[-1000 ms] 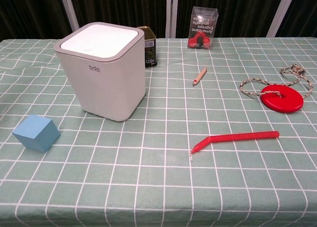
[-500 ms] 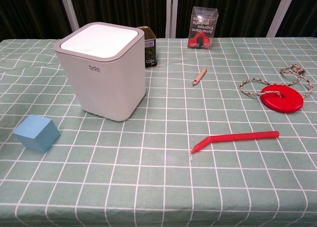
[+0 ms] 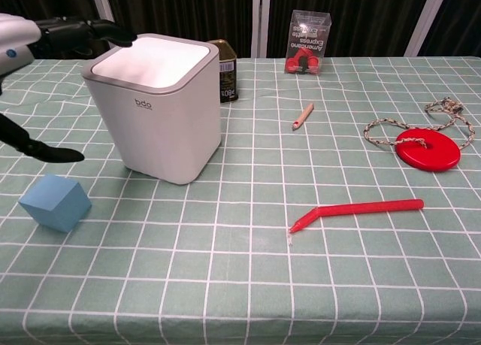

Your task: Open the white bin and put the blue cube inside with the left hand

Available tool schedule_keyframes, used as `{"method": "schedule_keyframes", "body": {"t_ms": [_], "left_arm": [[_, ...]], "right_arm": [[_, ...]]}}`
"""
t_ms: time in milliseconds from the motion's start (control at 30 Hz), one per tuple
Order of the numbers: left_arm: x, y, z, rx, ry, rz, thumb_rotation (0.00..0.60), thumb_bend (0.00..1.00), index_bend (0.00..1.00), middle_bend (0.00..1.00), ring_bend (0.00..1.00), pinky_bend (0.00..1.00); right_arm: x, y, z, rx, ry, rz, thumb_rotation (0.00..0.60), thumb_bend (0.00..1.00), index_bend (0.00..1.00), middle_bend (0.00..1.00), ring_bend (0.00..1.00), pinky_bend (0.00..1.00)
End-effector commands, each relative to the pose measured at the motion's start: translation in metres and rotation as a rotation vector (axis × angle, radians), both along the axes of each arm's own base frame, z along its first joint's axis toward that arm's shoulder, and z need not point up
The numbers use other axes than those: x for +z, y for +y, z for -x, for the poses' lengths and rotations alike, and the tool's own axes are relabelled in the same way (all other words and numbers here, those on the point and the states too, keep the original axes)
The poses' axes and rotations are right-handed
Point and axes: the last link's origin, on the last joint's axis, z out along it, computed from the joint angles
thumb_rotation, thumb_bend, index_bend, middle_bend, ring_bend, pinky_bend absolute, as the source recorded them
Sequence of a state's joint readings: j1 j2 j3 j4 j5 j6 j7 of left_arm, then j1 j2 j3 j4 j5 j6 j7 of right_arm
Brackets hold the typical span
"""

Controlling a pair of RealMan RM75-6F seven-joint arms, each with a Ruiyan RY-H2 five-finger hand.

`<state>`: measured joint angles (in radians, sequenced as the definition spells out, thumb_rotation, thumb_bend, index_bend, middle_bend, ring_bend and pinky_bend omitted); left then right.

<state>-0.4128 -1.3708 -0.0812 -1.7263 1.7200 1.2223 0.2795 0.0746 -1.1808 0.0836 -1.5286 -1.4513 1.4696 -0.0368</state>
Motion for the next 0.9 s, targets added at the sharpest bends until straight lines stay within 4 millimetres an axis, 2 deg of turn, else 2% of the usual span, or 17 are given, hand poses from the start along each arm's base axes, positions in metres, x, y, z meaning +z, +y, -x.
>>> {"method": "schedule_keyframes", "body": {"t_ms": [33, 233, 533, 633, 700, 800, 900], "left_arm": [[-0.006, 0.005, -0.002, -0.001, 0.037, -0.004, 0.6, 0.07, 0.08, 0.12, 0.05, 0.17], [-0.009, 0.007, 0.001, 0.02, 0.062, -0.008, 0.6, 0.07, 0.08, 0.17, 0.05, 0.17], [-0.011, 0.005, 0.002, 0.019, 0.089, 0.005, 0.6, 0.07, 0.08, 0.3, 0.05, 0.17], [-0.006, 0.006, 0.0, 0.01, 0.068, -0.025, 0.6, 0.07, 0.08, 0.28, 0.04, 0.17], [0.001, 0.007, -0.001, 0.002, 0.049, -0.057, 0.6, 0.07, 0.08, 0.23, 0.03, 0.17], [0.018, 0.008, -0.002, 0.001, 0.007, -0.137, 0.6, 0.07, 0.08, 0.12, 0.02, 0.17], [0.037, 0.005, 0.006, 0.036, -0.026, -0.215, 0.6, 0.07, 0.08, 0.08, 0.02, 0.17]], "right_arm": [[0.0, 0.0, 0.001, -0.002, 0.0, 0.0, 0.6, 0.23, 0.0, 0.0, 0.0, 0.0], [0.0, 0.0, 0.0, 0.003, -0.003, 0.002, 0.6, 0.23, 0.0, 0.0, 0.0, 0.0], [-0.001, -0.001, -0.002, 0.007, -0.001, 0.002, 0.6, 0.23, 0.0, 0.0, 0.0, 0.0], [-0.001, -0.001, -0.001, 0.004, -0.001, 0.004, 0.6, 0.23, 0.0, 0.0, 0.0, 0.0], [0.0, -0.002, -0.001, 0.002, -0.002, 0.007, 0.6, 0.23, 0.0, 0.0, 0.0, 0.0], [0.001, -0.001, 0.0, 0.0, -0.003, 0.009, 0.6, 0.23, 0.0, 0.0, 0.0, 0.0], [0.001, -0.001, 0.0, 0.001, -0.003, 0.011, 0.6, 0.23, 0.0, 0.0, 0.0, 0.0]]}}
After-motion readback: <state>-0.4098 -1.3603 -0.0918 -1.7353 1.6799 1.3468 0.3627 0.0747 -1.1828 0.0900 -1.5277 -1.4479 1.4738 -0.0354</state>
